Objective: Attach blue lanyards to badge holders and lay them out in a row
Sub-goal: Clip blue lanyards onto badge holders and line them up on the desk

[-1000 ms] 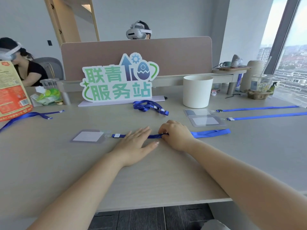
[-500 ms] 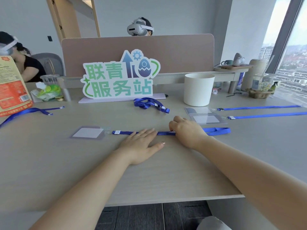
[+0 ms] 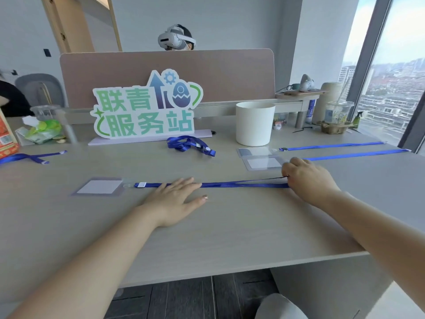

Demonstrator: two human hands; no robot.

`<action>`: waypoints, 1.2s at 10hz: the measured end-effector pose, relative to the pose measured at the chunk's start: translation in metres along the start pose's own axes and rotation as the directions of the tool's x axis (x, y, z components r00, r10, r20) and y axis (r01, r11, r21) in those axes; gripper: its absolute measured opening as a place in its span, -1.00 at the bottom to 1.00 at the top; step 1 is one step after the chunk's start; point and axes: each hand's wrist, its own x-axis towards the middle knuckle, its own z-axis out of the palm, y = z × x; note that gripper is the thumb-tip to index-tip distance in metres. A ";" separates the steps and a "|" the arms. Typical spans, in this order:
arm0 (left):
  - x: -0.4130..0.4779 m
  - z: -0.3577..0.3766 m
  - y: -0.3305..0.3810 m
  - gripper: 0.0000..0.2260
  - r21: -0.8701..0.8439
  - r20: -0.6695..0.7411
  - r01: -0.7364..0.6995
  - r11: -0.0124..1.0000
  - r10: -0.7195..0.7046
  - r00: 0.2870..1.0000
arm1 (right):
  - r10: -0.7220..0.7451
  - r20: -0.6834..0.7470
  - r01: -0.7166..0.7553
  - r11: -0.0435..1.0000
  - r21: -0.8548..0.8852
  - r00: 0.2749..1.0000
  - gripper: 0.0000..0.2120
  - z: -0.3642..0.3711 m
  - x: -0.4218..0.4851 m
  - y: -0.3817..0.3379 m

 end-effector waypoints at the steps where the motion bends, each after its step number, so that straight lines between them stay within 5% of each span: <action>1: 0.004 -0.003 0.009 -0.46 -0.012 -0.035 0.005 1.000 -0.005 0.999 | 0.125 -0.019 -0.123 0.988 0.097 0.992 -0.85 0.002 -0.004 0.008; 2: 0.014 -0.002 0.026 -0.44 -0.026 -0.106 -0.002 1.000 -0.001 0.994 | 0.166 -0.024 -0.158 0.968 0.193 0.986 -0.86 0.006 -0.004 0.008; 4: 0.038 0.012 0.070 -0.33 -0.016 -0.011 -0.092 0.996 0.092 0.996 | 0.199 -0.060 -0.160 0.906 0.391 0.978 -0.84 0.008 -0.007 0.008; 7: 0.039 0.015 0.070 -0.32 0.041 0.024 -0.110 0.993 0.109 0.994 | 0.304 0.042 -0.246 0.677 0.694 0.952 -0.88 0.003 -0.012 0.020; 10: 0.039 0.016 0.070 -0.33 0.025 -0.005 -0.111 0.994 0.111 0.994 | 0.147 0.039 -0.141 0.787 0.601 0.988 -0.69 0.005 -0.015 0.026; 12: 0.039 0.016 0.070 -0.34 0.027 -0.007 -0.113 0.993 0.113 0.994 | 0.152 0.120 -0.193 0.766 0.613 0.981 -0.95 0.002 -0.018 0.028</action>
